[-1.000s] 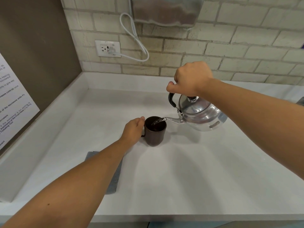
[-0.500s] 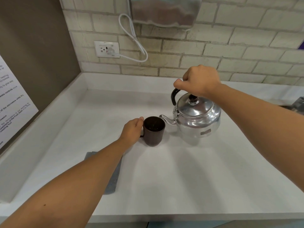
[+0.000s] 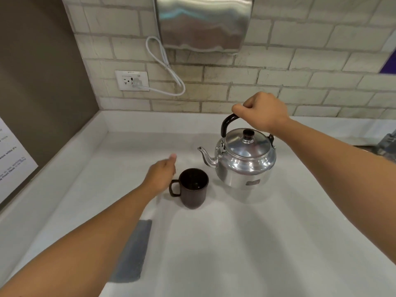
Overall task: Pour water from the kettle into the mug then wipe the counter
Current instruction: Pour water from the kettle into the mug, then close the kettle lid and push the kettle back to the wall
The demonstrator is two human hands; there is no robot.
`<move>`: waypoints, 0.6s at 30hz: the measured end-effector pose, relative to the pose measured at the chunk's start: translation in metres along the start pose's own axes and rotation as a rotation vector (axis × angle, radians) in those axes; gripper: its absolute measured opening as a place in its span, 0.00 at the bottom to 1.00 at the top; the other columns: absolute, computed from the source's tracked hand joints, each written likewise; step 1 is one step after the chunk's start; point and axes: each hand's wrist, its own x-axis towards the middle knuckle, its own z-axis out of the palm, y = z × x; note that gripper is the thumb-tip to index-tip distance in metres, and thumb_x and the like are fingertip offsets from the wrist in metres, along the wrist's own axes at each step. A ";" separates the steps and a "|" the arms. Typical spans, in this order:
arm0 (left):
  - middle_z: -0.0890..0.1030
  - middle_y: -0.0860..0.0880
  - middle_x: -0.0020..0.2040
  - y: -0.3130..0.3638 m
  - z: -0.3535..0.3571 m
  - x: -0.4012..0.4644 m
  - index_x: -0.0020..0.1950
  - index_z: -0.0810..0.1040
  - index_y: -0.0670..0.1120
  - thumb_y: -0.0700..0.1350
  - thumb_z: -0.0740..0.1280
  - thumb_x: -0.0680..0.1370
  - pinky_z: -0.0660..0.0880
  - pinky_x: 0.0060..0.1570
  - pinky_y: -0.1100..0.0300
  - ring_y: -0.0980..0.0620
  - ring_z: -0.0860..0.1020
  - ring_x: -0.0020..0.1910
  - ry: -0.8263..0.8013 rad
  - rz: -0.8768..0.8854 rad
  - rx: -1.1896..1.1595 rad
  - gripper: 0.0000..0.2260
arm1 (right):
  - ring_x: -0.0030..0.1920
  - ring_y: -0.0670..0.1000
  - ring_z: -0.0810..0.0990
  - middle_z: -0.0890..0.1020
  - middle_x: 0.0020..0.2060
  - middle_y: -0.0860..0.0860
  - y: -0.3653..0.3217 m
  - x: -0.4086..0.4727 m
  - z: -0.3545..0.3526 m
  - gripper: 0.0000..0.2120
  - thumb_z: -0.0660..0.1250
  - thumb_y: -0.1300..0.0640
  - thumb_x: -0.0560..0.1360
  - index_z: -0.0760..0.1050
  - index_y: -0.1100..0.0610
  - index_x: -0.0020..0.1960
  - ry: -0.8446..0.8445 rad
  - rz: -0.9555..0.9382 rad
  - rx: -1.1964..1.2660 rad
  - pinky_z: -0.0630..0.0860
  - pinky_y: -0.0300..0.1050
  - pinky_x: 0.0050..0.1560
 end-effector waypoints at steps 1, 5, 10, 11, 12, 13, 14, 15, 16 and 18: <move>0.75 0.50 0.34 0.015 -0.006 0.007 0.34 0.71 0.44 0.59 0.51 0.81 0.67 0.37 0.58 0.51 0.72 0.35 0.106 0.035 -0.029 0.24 | 0.22 0.49 0.58 0.57 0.18 0.47 0.002 0.003 0.000 0.22 0.59 0.43 0.64 0.57 0.54 0.21 0.016 0.006 0.018 0.57 0.40 0.26; 0.77 0.52 0.37 0.103 -0.018 0.037 0.42 0.77 0.42 0.57 0.63 0.77 0.70 0.39 0.64 0.55 0.74 0.37 0.278 0.329 -0.195 0.18 | 0.22 0.50 0.58 0.58 0.18 0.48 0.013 0.018 0.003 0.21 0.59 0.46 0.67 0.57 0.55 0.22 0.051 0.044 0.107 0.56 0.42 0.25; 0.79 0.53 0.57 0.189 0.003 0.064 0.64 0.75 0.49 0.59 0.71 0.71 0.73 0.55 0.67 0.59 0.77 0.55 -0.244 0.593 0.146 0.25 | 0.26 0.52 0.67 0.70 0.23 0.53 0.025 0.043 0.013 0.21 0.57 0.48 0.68 0.74 0.66 0.31 0.064 0.079 0.245 0.63 0.44 0.27; 0.80 0.52 0.56 0.196 0.008 0.071 0.64 0.75 0.48 0.57 0.71 0.71 0.74 0.54 0.63 0.56 0.78 0.55 -0.254 0.621 0.255 0.25 | 0.26 0.52 0.68 0.71 0.23 0.53 0.028 0.048 0.015 0.22 0.57 0.48 0.69 0.75 0.66 0.32 0.058 0.078 0.268 0.63 0.44 0.28; 0.81 0.51 0.52 0.201 0.011 0.078 0.63 0.76 0.47 0.56 0.71 0.73 0.75 0.50 0.62 0.54 0.79 0.51 -0.237 0.658 0.350 0.22 | 0.25 0.52 0.68 0.71 0.23 0.53 0.031 0.054 0.018 0.21 0.57 0.48 0.69 0.74 0.66 0.31 0.045 0.077 0.295 0.63 0.44 0.28; 0.81 0.51 0.47 0.205 0.013 0.086 0.60 0.78 0.46 0.53 0.70 0.74 0.73 0.45 0.62 0.53 0.79 0.46 -0.206 0.695 0.418 0.18 | 0.25 0.52 0.67 0.71 0.23 0.54 0.034 0.061 0.022 0.20 0.57 0.49 0.69 0.73 0.64 0.29 0.031 0.077 0.325 0.63 0.45 0.28; 0.80 0.53 0.41 0.207 0.014 0.094 0.57 0.79 0.45 0.52 0.69 0.75 0.71 0.41 0.62 0.55 0.78 0.40 -0.179 0.727 0.455 0.15 | 0.25 0.52 0.67 0.72 0.24 0.55 0.037 0.067 0.026 0.19 0.58 0.50 0.70 0.71 0.63 0.28 0.019 0.078 0.355 0.63 0.45 0.29; 0.78 0.54 0.38 0.207 0.016 0.102 0.56 0.80 0.45 0.50 0.69 0.76 0.70 0.38 0.62 0.59 0.75 0.36 -0.166 0.746 0.467 0.13 | 0.25 0.52 0.67 0.72 0.25 0.55 0.041 0.074 0.030 0.18 0.58 0.51 0.72 0.71 0.62 0.28 0.012 0.077 0.378 0.63 0.45 0.29; 0.77 0.54 0.37 0.206 0.017 0.111 0.55 0.80 0.45 0.49 0.68 0.76 0.70 0.38 0.61 0.62 0.73 0.34 -0.164 0.752 0.460 0.12 | 0.25 0.52 0.67 0.72 0.25 0.56 0.044 0.080 0.035 0.18 0.59 0.53 0.73 0.72 0.63 0.29 0.007 0.072 0.394 0.64 0.45 0.29; 0.78 0.53 0.38 0.202 0.022 0.128 0.56 0.80 0.45 0.48 0.68 0.76 0.73 0.39 0.59 0.62 0.73 0.33 -0.164 0.724 0.419 0.11 | 0.26 0.50 0.67 0.73 0.25 0.54 0.052 0.091 0.044 0.17 0.60 0.55 0.74 0.74 0.66 0.33 -0.007 0.046 0.436 0.64 0.44 0.30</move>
